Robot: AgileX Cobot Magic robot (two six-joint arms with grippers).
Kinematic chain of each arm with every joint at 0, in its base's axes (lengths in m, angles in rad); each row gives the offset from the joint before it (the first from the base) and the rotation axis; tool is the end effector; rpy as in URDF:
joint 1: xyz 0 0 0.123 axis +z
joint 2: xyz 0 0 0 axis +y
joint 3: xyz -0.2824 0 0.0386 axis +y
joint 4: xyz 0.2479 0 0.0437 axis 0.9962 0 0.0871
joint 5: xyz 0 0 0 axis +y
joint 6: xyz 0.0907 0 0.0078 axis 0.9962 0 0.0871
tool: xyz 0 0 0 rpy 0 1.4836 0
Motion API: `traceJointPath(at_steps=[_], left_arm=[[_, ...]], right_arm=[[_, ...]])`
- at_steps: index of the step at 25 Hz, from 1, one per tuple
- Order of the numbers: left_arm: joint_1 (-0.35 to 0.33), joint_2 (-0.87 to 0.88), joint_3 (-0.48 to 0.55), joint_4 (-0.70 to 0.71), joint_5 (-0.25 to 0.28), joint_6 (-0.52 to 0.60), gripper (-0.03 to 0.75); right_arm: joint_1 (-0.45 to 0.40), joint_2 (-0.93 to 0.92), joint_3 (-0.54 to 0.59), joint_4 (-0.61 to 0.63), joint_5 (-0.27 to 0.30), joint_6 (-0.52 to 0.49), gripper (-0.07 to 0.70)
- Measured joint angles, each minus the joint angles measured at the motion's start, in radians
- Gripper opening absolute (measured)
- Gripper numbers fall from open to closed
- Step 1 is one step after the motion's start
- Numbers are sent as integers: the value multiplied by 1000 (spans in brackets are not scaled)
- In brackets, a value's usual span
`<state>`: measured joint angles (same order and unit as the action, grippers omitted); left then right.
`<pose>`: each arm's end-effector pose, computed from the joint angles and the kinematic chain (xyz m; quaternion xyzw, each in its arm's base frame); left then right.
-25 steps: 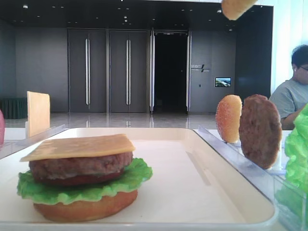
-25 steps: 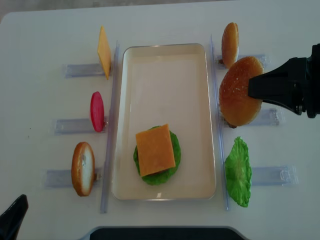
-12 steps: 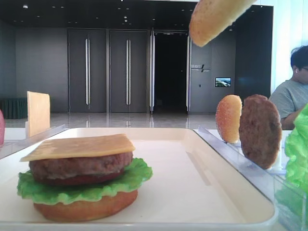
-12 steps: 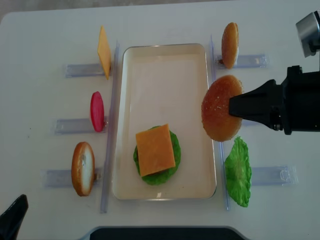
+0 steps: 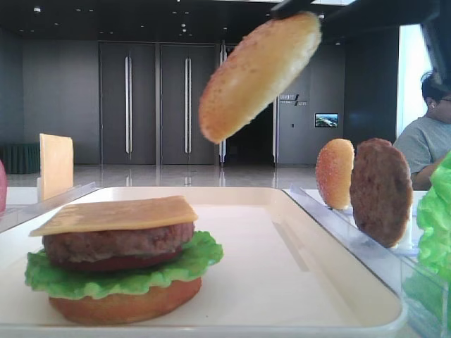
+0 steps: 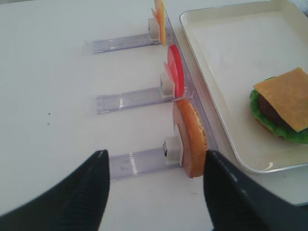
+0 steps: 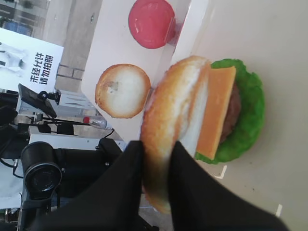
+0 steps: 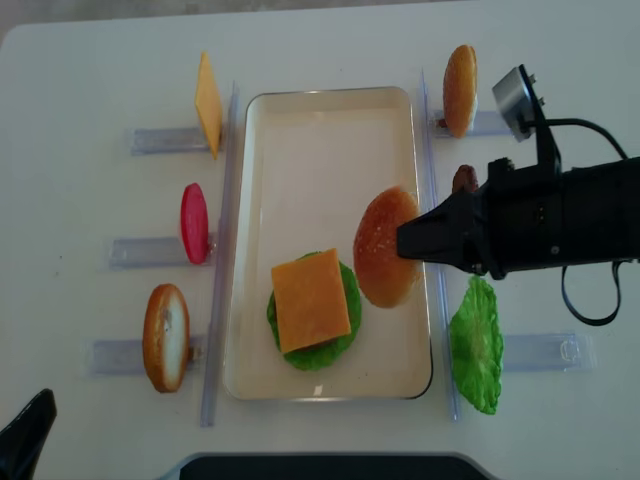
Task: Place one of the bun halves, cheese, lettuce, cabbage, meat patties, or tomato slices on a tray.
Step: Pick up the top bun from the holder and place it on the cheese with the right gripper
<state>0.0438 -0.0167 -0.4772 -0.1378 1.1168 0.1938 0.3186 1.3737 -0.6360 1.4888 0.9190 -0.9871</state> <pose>-0.0072 -0.0116 0.2669 0.0693 0.8642 -0.0097 0.4982 0.2012 0.1424 0.2350 -0.1206 0.8337 0.5089 0.1772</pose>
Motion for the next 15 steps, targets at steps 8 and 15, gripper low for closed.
traceJointPath(at_steps=[8, 15], left_arm=[[0, 0, 0, 0, 0, 0, 472], [0, 0, 0, 0, 0, 0, 472]], right_arm=[[152, 132, 0, 235, -28, -167, 146], [223, 162, -13, 284, -77, -199, 146]])
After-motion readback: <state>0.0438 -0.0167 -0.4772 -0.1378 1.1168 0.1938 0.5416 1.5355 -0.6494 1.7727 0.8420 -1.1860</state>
